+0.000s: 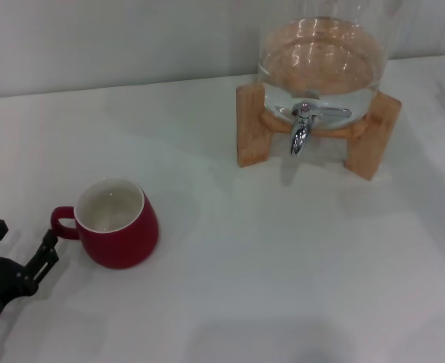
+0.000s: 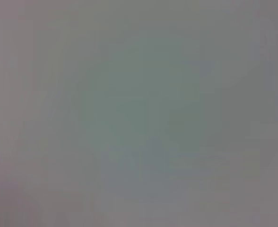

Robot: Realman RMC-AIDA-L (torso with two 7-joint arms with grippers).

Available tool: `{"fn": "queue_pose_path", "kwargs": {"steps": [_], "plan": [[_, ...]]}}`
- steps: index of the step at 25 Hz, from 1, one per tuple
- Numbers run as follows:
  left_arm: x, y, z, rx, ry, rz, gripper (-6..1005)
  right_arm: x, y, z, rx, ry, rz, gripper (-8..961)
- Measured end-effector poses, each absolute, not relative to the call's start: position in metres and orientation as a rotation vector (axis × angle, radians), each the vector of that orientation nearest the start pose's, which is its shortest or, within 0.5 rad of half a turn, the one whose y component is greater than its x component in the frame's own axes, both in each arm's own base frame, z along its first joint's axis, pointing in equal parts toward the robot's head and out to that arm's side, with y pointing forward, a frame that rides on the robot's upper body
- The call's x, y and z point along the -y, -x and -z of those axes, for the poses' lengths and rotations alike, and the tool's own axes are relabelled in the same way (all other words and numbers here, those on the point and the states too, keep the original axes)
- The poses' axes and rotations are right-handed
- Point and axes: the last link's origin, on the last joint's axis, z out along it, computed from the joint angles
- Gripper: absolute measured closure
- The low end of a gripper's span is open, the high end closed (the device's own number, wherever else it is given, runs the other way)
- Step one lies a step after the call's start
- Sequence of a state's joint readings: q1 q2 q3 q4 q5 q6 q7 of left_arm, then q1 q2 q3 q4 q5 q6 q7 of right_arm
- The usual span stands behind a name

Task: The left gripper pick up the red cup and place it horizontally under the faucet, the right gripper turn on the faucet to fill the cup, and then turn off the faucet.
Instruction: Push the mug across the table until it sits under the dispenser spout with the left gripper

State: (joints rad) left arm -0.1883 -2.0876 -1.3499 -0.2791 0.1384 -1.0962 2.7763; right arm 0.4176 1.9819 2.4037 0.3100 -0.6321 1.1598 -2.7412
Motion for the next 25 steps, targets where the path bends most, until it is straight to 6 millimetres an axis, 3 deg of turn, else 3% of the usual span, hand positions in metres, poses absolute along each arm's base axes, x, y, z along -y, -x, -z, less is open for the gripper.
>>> {"fn": "queue_pose_path", "kwargs": {"steps": [25], "plan": [[-0.289, 0.339, 0.057, 0.588, 1.982, 0.593, 197, -0.359, -0.351, -0.125, -0.332, 1.400, -0.719, 281]]}}
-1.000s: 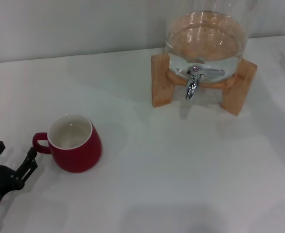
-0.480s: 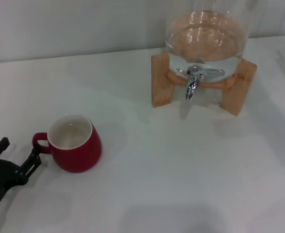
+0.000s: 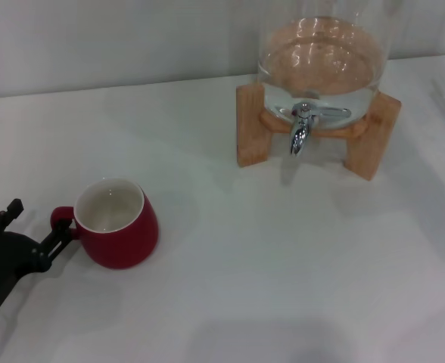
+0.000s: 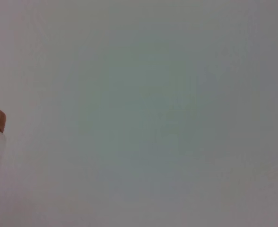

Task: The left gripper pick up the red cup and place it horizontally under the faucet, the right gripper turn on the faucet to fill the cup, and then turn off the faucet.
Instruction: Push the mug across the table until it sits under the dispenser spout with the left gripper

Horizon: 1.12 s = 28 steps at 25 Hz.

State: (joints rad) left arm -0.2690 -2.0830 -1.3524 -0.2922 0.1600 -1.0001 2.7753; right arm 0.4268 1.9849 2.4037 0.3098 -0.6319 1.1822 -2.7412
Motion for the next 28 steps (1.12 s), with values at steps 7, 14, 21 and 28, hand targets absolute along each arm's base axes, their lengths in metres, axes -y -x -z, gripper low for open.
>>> {"fn": "queue_pose_path", "kwargs": {"steps": [7, 14, 21, 28], "plan": [[-0.2945, 0.3392, 0.0579, 0.595, 1.988, 0.564, 244, -0.3605, -0.3494, -0.1254, -0.328, 1.399, -0.724, 281], [-0.2935, 0.3381, 0.0587, 0.569, 1.996, 0.554, 338, -0.3620, -0.3478, -0.1257, -0.324, 1.400, -0.728, 281], [-0.2917, 0.3372, 0.0596, 0.570, 1.994, 0.563, 558, -0.3612, -0.3480, -0.1255, -0.323, 1.400, -0.729, 281], [-0.2897, 0.3367, 0.0567, 0.575, 1.969, 0.581, 810, -0.3576, -0.3484, -0.1259, -0.315, 1.398, -0.738, 281]]}}
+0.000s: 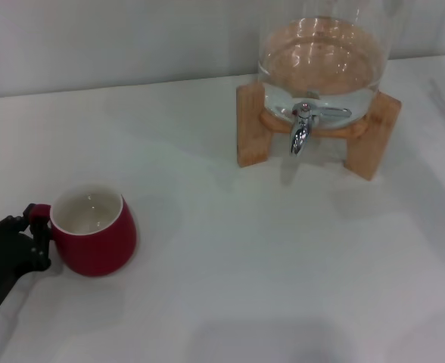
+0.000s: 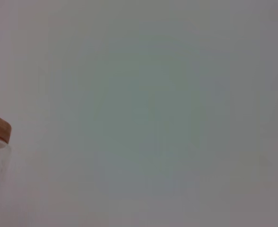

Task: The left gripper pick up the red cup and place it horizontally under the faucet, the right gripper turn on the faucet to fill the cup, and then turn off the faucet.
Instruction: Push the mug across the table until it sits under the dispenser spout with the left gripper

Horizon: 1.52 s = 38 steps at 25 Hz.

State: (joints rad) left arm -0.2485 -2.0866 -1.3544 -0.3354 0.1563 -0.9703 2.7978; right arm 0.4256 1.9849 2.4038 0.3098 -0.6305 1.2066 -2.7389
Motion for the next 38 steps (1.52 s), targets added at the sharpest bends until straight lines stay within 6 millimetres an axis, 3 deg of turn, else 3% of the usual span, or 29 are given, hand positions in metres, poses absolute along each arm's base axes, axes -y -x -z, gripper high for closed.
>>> {"fn": "queue_pose_path", "kwargs": {"steps": [3, 11, 17, 38], "plan": [[-0.289, 0.336, 0.055, 0.581, 1.953, 0.597, 890, -0.356, -0.349, -0.126, -0.315, 1.397, -0.738, 281], [-0.293, 0.325, 0.054, 0.554, 1.951, 0.634, 889, -0.356, -0.349, -0.126, -0.314, 1.400, -0.741, 281], [-0.303, 0.305, 0.058, 0.505, 1.992, 0.679, 888, -0.357, -0.345, -0.123, -0.302, 1.414, -0.753, 281], [-0.332, 0.225, 0.099, 0.463, 2.189, 0.590, 886, -0.354, -0.335, -0.114, -0.263, 1.453, -0.798, 282]]}}
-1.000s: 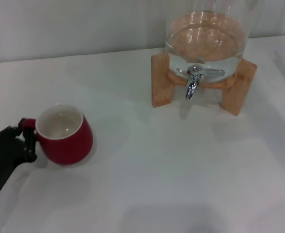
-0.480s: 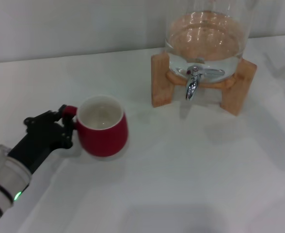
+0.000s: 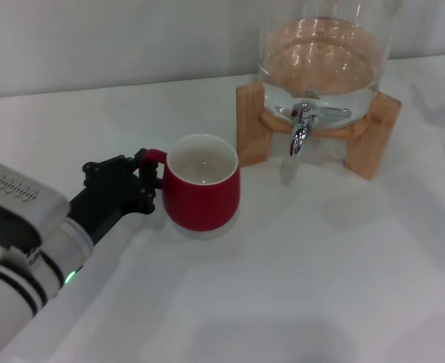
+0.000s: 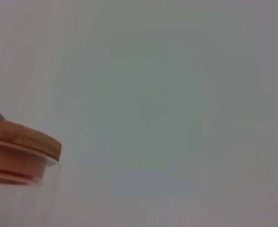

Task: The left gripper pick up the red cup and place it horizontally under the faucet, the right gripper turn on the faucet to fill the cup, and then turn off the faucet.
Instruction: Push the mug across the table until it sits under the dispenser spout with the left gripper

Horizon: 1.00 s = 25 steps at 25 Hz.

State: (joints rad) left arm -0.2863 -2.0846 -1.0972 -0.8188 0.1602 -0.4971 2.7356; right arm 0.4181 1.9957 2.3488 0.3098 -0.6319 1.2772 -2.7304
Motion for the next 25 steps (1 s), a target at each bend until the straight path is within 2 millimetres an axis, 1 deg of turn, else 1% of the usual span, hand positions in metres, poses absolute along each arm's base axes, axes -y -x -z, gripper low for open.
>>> {"fn": "queue_pose_path", "kwargs": {"steps": [6, 10, 14, 25], "plan": [[-0.337, 0.203, 0.105, 0.465, 2.217, 0.555, 885, -0.353, -0.334, -0.112, -0.259, 1.464, -0.802, 282], [-0.340, 0.193, 0.113, 0.485, 2.246, 0.523, 885, -0.352, -0.333, -0.111, -0.257, 1.464, -0.806, 282], [-0.342, 0.187, 0.120, 0.506, 2.273, 0.492, 884, -0.352, -0.333, -0.111, -0.257, 1.464, -0.806, 282], [-0.345, 0.179, 0.132, 0.503, 2.317, 0.404, 883, -0.352, -0.333, -0.111, -0.257, 1.465, -0.807, 282]]}}
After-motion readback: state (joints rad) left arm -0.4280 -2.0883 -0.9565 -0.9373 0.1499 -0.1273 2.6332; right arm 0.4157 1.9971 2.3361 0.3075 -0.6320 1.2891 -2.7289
